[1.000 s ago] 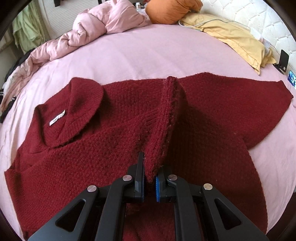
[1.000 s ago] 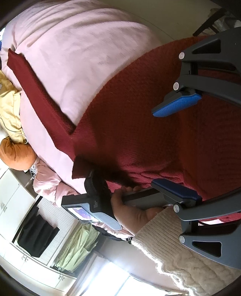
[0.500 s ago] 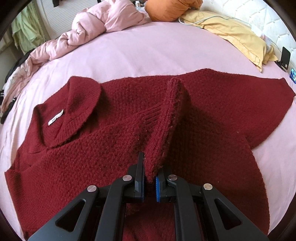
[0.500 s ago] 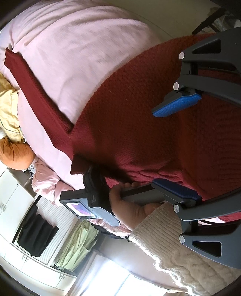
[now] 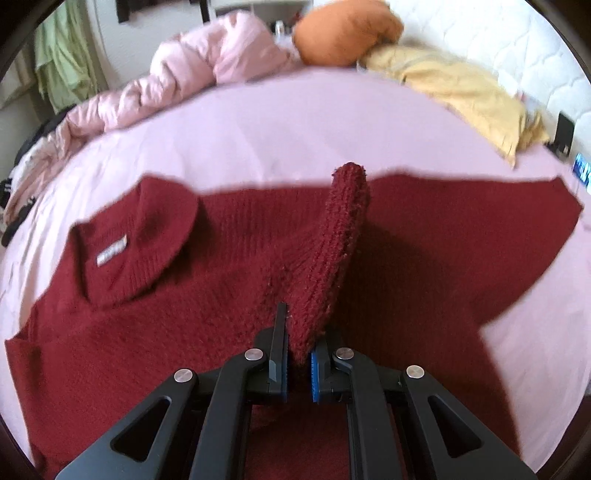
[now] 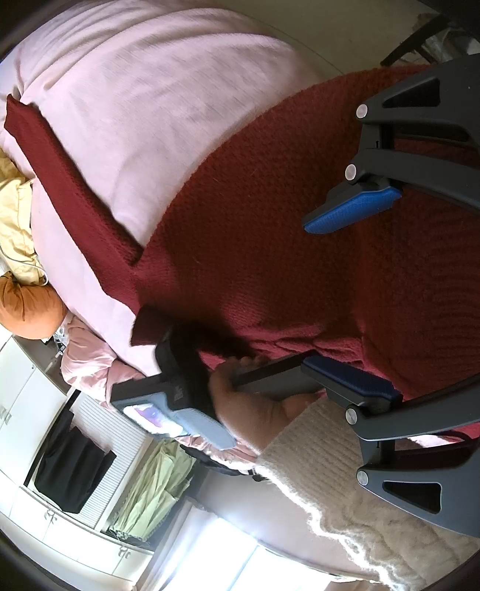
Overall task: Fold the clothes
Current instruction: 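Lower the sleeve onto the cardigan body and open the left gripper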
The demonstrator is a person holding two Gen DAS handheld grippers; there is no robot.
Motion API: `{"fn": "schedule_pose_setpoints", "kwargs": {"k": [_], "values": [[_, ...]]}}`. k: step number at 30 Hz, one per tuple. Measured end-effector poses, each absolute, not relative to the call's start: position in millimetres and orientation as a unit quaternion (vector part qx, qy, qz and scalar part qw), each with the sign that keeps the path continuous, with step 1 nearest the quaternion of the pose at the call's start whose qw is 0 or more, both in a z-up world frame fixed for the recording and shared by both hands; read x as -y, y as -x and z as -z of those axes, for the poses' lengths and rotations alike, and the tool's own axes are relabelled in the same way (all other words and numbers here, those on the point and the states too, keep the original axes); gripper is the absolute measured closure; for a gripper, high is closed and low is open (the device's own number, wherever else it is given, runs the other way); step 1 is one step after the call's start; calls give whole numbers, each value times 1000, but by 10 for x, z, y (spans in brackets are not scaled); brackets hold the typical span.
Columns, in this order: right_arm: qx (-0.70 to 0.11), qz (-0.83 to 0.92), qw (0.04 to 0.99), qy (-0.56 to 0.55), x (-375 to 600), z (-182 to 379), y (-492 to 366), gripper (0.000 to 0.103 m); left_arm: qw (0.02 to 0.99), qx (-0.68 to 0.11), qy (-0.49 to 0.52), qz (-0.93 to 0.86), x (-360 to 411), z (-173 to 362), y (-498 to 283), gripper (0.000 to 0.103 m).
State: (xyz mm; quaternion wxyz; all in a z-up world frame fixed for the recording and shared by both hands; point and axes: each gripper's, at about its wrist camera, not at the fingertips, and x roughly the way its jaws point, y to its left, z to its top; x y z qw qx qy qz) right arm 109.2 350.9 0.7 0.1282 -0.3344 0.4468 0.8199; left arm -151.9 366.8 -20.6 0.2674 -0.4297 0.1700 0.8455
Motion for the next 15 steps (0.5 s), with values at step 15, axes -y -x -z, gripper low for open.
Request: {"fn": "schedule_pose_setpoints", "kwargs": {"k": [15], "values": [[-445, -819, 128, 338, -3483, 0, -1058, 33, 296, -211, 477, -800, -3786, 506, 1481, 58]]}}
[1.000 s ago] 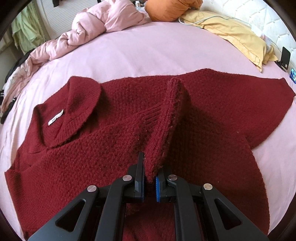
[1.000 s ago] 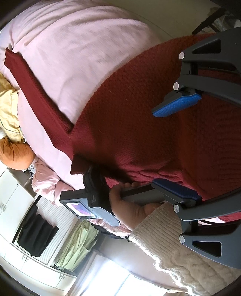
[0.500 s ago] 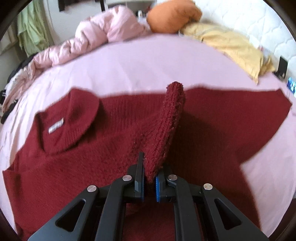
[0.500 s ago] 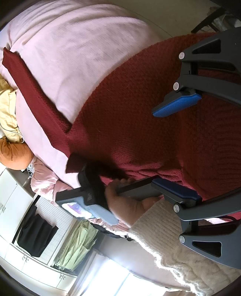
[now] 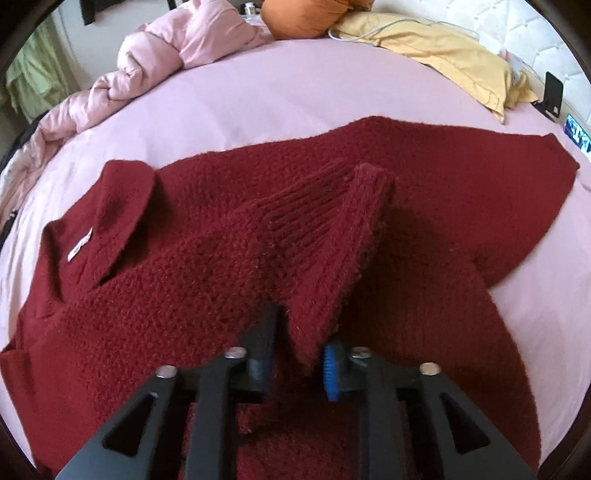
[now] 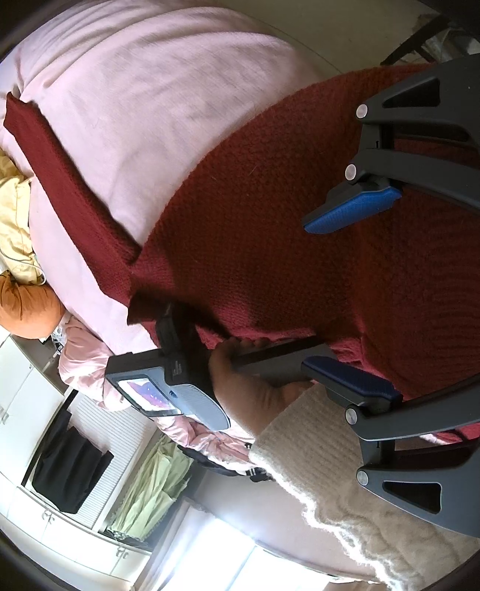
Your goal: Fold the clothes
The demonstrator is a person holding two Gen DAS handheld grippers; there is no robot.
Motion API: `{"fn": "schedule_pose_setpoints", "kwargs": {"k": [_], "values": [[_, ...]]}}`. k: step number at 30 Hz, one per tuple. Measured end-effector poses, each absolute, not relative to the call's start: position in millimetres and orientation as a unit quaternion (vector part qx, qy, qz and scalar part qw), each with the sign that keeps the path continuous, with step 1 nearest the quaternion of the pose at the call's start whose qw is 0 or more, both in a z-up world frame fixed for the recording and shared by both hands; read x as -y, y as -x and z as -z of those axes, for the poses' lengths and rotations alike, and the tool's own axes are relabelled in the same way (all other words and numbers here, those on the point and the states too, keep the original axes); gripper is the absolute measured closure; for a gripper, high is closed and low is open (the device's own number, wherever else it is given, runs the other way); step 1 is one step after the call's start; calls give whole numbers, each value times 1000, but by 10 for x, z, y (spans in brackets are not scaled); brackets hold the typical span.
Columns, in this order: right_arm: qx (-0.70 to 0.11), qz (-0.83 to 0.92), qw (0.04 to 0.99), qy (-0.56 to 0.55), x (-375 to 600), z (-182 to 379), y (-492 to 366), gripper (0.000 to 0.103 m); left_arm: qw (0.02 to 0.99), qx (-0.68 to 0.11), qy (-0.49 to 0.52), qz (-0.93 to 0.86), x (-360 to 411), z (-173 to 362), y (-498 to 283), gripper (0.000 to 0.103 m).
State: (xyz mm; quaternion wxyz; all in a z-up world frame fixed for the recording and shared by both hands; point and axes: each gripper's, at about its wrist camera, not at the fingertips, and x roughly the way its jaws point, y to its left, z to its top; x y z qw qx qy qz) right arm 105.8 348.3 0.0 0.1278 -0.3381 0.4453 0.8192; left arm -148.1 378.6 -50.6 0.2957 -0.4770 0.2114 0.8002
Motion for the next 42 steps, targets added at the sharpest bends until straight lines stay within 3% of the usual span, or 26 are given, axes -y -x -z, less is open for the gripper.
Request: {"fn": "schedule_pose_setpoints", "kwargs": {"k": [2, 3, 8, 15, 19, 26, 27, 30, 35, 42], "values": [[-445, -819, 128, 340, -3487, 2, -1050, 33, 323, -157, 500, -788, -3677, 416, 1507, 27], [-444, -819, 128, 341, -3503, 6, -1049, 33, 333, -132, 501, -788, -3605, 368, 1514, 25], [-439, -820, 131, 343, -3488, -4, -1038, 33, 337, 0, 499, -798, -2790, 76, 1670, 25], [-426, -824, 139, 348, -3434, -21, -1021, 33, 144, 5, 497, -856, -1345, 106, 2230, 25], [-416, -825, 148, 354, -3404, -37, -994, 33, 113, 33, 528, -841, -813, 482, 2369, 24], [-389, -828, 171, 367, -3307, -79, -937, 33, 179, -20, 442, -879, -862, 444, 2083, 21], [-385, -828, 173, 370, -3293, -81, -928, 33, 195, -18, 427, -883, -835, 459, 2074, 14], [-376, -828, 178, 376, -3261, -89, -904, 33, 205, -12, 463, -862, -785, 678, 2166, 3], [-361, -828, 189, 384, -3194, -125, -898, 33, 193, -57, 475, -856, -870, 449, 1970, 3], [-358, -827, 194, 388, -3180, -127, -914, 33, 188, 56, 513, -835, -438, -4, 1172, 3]]}}
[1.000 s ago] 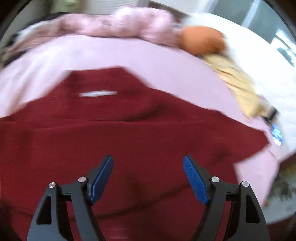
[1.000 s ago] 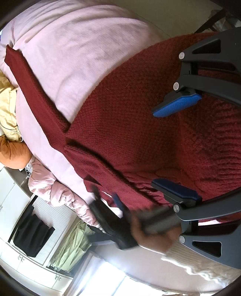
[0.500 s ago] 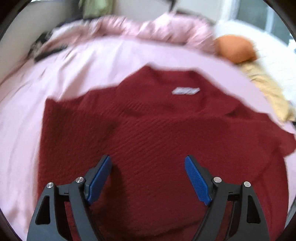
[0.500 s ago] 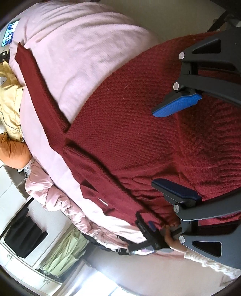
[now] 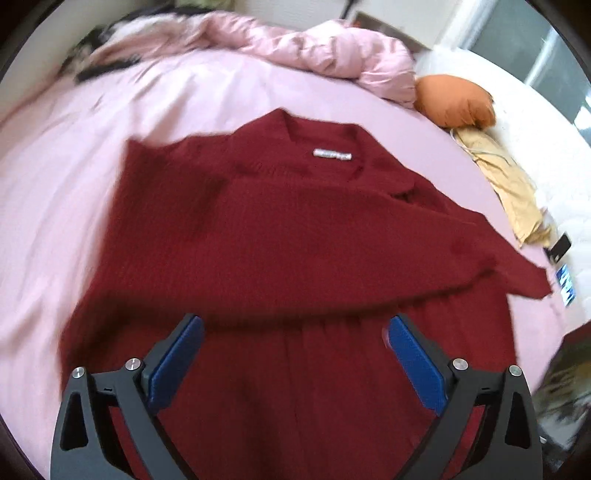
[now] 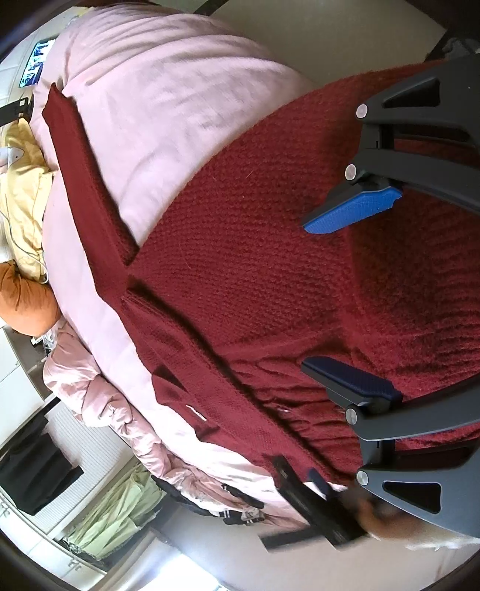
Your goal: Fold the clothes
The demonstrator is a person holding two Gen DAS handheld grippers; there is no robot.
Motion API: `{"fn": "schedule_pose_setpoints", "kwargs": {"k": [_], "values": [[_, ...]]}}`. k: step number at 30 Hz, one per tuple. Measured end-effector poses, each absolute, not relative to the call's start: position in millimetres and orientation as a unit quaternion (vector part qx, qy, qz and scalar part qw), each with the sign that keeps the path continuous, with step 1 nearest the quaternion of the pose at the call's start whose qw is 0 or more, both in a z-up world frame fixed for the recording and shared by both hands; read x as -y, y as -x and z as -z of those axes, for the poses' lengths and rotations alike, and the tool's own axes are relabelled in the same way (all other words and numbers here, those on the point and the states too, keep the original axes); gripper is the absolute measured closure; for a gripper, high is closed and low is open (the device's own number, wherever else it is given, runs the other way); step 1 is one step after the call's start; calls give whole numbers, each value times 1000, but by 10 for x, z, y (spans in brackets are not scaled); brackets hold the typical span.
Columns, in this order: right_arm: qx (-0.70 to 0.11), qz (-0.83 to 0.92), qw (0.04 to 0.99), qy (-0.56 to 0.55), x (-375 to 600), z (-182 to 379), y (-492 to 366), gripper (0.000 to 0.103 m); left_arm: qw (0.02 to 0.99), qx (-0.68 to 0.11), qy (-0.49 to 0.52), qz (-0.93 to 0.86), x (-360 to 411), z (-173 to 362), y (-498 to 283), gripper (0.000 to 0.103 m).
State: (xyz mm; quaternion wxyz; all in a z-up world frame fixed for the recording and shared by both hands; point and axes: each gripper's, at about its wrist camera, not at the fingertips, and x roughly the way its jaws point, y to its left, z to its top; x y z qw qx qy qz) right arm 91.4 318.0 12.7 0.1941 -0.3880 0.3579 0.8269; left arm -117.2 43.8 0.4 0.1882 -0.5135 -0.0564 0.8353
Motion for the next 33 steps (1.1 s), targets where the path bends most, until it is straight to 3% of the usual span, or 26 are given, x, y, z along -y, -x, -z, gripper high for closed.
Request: {"fn": "schedule_pose_setpoints", "kwargs": {"k": [5, 9, 13, 22, 27, 32, 33], "values": [[-362, -825, 193, 388, -3196, -127, -925, 33, 136, 129, 499, -846, -98, -127, 615, 2], [-367, -824, 192, 386, -3195, -126, -938, 33, 138, 181, 515, -827, -60, 107, 470, 1], [-378, -823, 185, 382, -3230, -118, -952, 33, 91, 175, 489, -850, -72, 67, 436, 1], [-405, -818, 132, 387, -3291, -84, -932, 33, 88, 149, 485, -857, -212, 65, 496, 1], [-387, -828, 74, 398, -3432, -143, -869, 33, 93, 173, 470, -861, -125, 45, 462, 1], [-319, -894, 77, 305, -3912, -497, -987, 33, 90, 185, 461, -863, -84, 37, 454, 1], [-293, -907, 82, 291, -4010, -551, -1006, 24, 89, 184, 460, -864, -89, 38, 457, 1]]}}
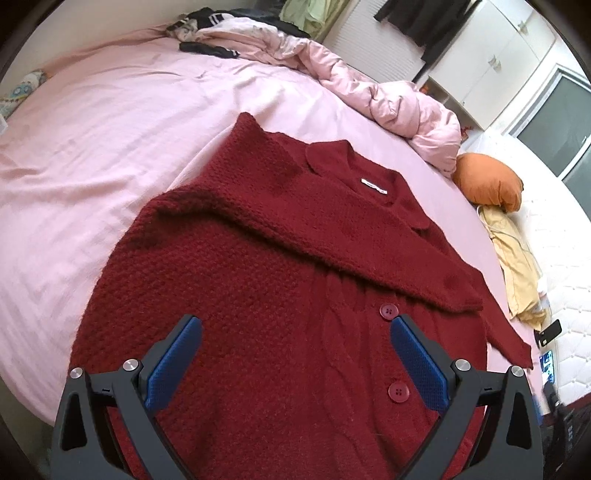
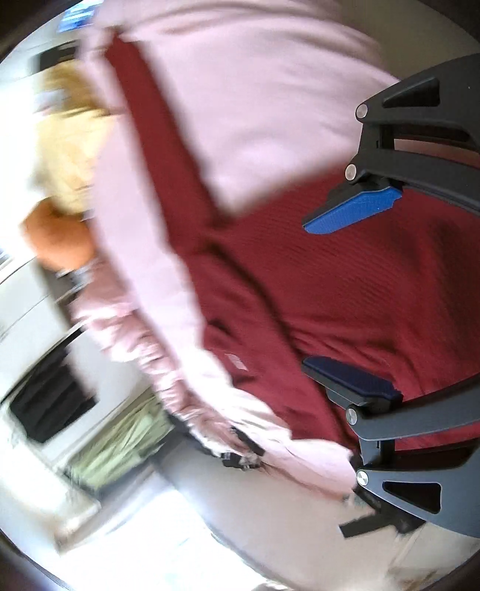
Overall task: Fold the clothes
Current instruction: 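Reach the right gripper to the other sleeve cuff and close on it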
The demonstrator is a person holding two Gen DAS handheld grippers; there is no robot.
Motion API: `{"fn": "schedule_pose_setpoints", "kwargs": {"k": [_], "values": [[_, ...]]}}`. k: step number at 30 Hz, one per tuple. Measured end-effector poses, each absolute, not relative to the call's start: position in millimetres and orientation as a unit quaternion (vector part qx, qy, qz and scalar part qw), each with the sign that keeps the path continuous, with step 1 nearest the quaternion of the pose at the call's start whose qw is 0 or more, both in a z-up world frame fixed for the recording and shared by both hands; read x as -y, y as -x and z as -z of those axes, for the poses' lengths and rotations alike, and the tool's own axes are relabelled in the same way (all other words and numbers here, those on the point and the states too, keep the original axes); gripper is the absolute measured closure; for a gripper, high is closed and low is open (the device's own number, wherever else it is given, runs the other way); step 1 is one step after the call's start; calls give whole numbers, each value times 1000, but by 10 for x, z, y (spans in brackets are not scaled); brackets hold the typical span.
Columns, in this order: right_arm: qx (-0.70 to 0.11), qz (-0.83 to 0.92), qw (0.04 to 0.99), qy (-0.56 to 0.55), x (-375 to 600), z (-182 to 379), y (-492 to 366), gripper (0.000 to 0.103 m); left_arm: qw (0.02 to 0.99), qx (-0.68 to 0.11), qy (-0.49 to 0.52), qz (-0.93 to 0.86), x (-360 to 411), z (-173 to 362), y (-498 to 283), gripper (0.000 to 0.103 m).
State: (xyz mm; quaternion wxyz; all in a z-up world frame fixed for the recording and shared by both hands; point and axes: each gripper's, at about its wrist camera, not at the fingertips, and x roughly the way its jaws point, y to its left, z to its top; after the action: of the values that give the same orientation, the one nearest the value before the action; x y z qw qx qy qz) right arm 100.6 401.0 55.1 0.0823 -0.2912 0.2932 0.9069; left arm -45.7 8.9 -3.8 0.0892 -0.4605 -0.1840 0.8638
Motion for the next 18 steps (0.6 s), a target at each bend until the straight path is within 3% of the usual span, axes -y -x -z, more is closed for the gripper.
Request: {"fn": "schedule_pose_setpoints", "kwargs": {"k": [2, 6, 12, 18], "values": [[-231, -930, 109, 265, -4237, -625, -1050, 14, 88, 181, 461, -864, -99, 40, 464, 1], [-190, -922, 170, 292, -4759, -520, -1009, 13, 85, 183, 459, -865, -83, 49, 469, 1], [-403, -818, 185, 367, -5788, 57, -975, 13, 86, 184, 468, -860, -98, 82, 494, 1], [-464, -807, 165, 327, -6336, 248, -973, 13, 81, 168, 480, -857, -180, 110, 523, 1]]}}
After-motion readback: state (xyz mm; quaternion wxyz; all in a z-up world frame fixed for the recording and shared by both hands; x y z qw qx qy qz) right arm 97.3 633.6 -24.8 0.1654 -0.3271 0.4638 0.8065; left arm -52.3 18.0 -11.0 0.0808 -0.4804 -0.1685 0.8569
